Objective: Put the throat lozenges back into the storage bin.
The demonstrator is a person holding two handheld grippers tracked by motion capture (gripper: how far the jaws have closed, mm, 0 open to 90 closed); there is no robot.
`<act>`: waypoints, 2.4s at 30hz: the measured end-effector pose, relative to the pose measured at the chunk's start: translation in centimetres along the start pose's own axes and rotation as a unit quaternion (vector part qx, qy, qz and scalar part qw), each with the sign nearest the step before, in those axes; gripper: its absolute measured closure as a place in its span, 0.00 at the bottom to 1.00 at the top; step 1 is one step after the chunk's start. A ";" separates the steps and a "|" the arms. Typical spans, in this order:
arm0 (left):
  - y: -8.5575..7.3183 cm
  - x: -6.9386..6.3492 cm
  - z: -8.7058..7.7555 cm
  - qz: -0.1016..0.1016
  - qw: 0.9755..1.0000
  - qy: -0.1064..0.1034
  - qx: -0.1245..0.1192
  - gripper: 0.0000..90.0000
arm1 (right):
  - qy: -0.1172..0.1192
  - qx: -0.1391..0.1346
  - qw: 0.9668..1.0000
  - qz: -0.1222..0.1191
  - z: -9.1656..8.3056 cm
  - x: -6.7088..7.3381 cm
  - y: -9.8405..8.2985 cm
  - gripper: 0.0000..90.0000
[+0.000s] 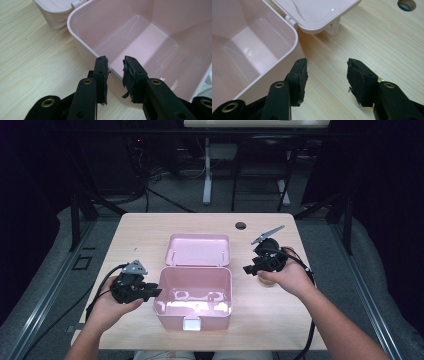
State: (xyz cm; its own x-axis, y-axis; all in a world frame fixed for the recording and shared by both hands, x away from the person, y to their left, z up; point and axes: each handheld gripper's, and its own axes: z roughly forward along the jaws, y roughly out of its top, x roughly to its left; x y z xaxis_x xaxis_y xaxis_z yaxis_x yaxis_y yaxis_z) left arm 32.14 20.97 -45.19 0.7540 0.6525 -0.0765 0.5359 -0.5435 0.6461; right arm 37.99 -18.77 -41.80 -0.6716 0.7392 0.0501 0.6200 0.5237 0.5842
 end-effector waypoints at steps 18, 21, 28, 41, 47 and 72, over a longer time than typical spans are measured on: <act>0.0 0.0 0.0 0.000 1.000 -0.001 0.000 0.81 | -0.014 0.044 0.998 0.044 1.8 -2.4 0.1 0.52; 0.0 0.0 0.0 0.000 1.000 0.000 0.000 0.81 | -0.020 0.050 0.998 0.037 2.1 -2.8 0.0 0.50; 0.0 0.0 0.0 0.000 1.000 -0.001 0.000 0.81 | -0.024 0.064 0.997 0.036 2.7 -3.3 0.0 0.50; 0.0 0.0 0.0 0.000 1.000 0.000 0.000 0.81 | -0.031 0.095 0.993 0.064 3.5 -4.7 -0.2 0.47; 0.0 0.0 0.0 0.000 1.000 -0.001 0.000 0.80 | -0.032 0.120 0.988 0.087 4.1 -5.8 -0.7 0.43; 0.0 0.1 0.0 -0.001 1.000 -0.002 0.000 0.80 | -0.054 0.169 0.974 0.139 6.6 -9.1 -2.7 0.25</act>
State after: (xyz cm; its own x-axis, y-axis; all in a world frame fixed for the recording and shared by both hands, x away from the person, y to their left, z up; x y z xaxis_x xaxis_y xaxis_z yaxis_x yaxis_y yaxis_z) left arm 32.20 21.01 -45.20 0.7550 0.6507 -0.0810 0.5366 -0.5422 0.6466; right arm 45.09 -24.10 -49.19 -0.4231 0.9031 0.0729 0.8826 0.3926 0.2586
